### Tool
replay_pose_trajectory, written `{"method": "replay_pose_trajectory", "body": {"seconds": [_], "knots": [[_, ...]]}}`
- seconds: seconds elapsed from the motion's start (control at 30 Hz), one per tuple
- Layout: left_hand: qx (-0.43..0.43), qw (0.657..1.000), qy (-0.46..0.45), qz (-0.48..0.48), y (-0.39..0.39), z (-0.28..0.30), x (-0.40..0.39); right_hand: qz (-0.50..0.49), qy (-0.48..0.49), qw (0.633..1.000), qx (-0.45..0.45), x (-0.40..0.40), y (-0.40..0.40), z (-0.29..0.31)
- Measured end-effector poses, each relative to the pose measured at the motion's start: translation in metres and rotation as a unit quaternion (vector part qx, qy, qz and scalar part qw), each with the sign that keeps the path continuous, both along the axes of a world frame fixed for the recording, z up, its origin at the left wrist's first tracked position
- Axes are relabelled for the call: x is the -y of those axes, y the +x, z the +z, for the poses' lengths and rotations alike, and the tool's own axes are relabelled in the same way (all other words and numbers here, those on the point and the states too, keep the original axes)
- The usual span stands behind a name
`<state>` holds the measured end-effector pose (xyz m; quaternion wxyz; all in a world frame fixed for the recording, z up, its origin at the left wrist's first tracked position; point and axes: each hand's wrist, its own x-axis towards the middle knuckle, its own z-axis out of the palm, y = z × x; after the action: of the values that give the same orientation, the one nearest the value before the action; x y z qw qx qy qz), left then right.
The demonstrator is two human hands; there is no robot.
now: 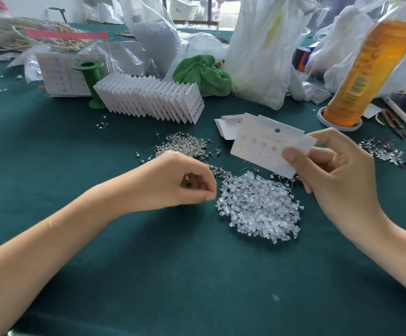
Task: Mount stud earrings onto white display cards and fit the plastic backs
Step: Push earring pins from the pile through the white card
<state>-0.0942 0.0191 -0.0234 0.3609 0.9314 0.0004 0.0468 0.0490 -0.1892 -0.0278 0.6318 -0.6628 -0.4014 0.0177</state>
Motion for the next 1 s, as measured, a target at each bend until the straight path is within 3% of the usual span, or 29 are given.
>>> {"method": "replay_pose_trajectory", "body": {"seconds": [0.1, 0.2, 0.3, 0.5, 0.7, 1.0], "knots": [[0.044, 0.992, -0.079, 0.088, 0.004, 0.003, -0.005, -0.005, 0.009, 0.981, 0.191, 0.002, -0.004, -0.002], [0.087, 0.972, -0.162, 0.148, 0.006, 0.008, -0.007, 0.020, -0.007, 0.885, 0.465, 0.002, -0.003, -0.009], [0.091, 0.945, -0.262, 0.170, 0.006, 0.014, -0.001, 0.042, -0.024, 0.806, 0.590, -0.002, -0.003, -0.011], [0.043, 0.955, -0.273, 0.110, 0.014, 0.026, 0.030, 0.015, -0.026, 0.738, 0.674, -0.004, -0.005, -0.011], [-0.014, 0.971, -0.230, 0.066, 0.032, 0.037, 0.044, -0.003, -0.029, 0.743, 0.669, -0.003, 0.000, -0.012], [-0.010, 0.965, -0.257, 0.056, 0.025, 0.018, 0.041, -0.021, -0.072, 0.748, 0.660, -0.004, 0.000, -0.014]]}}
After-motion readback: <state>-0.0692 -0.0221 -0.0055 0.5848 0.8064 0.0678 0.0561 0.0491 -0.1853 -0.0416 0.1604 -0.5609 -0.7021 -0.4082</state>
